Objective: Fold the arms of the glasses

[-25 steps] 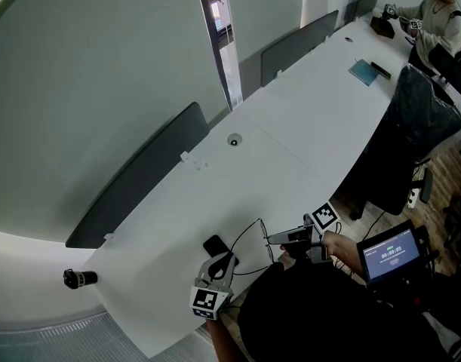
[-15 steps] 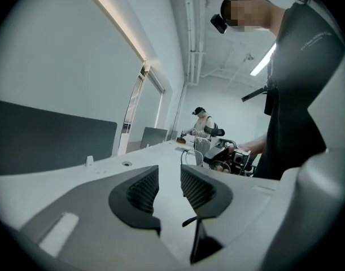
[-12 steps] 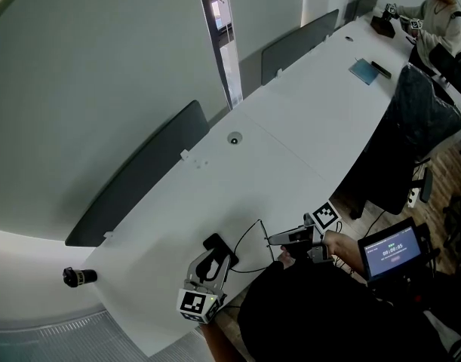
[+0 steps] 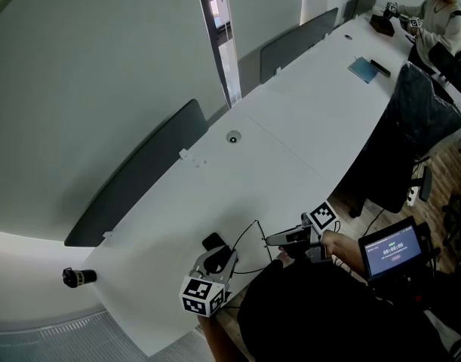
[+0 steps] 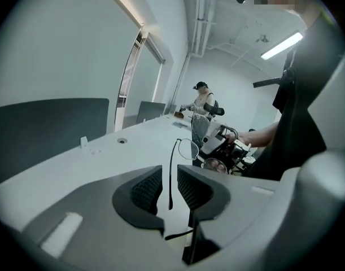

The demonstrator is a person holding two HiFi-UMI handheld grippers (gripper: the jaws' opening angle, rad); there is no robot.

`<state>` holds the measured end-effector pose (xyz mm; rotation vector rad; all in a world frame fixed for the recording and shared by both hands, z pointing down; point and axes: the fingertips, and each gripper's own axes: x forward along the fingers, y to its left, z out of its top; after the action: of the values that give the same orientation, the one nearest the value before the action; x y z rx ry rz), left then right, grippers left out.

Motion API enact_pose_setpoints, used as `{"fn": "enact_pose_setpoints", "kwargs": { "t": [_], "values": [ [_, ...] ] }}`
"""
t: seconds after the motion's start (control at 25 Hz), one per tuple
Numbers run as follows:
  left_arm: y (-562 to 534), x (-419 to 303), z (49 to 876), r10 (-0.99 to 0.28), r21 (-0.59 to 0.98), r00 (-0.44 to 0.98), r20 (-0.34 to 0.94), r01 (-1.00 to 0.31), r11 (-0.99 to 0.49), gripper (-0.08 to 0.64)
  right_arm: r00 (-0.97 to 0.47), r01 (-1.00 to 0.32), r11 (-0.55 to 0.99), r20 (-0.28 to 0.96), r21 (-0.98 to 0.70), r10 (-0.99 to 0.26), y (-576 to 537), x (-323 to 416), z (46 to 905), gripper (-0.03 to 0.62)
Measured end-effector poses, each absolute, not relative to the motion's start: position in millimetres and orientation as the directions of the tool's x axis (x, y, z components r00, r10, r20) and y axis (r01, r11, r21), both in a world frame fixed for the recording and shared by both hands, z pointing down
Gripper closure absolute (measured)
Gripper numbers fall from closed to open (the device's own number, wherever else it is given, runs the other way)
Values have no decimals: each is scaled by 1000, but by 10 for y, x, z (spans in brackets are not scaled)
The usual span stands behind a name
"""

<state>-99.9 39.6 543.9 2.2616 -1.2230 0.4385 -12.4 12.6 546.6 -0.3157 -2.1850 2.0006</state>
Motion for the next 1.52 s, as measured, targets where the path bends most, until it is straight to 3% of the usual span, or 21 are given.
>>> {"fn": "enact_pose_setpoints", "kwargs": {
  "t": [0.2,0.36,1.04,1.52],
  "values": [
    [392,-903,5534,-637,285,547,543,-833,-473,471,-963,56,94,-29,-994,268,127,-127,5436,583],
    [380,-832,5535,-620,296,556,553,-827,-477,543,-962,49,91,-23,-995,271,146,-134,5444,581],
    [439,-682,5695,-564,388,596,572,-802,-453,541,-956,13,134,27,-991,291,160,-177,5525,581],
    [554,-386,5743,-461,435,667,586,-738,-516,509,-953,14,127,25,-992,302,211,-212,5565,582]
  ]
}}
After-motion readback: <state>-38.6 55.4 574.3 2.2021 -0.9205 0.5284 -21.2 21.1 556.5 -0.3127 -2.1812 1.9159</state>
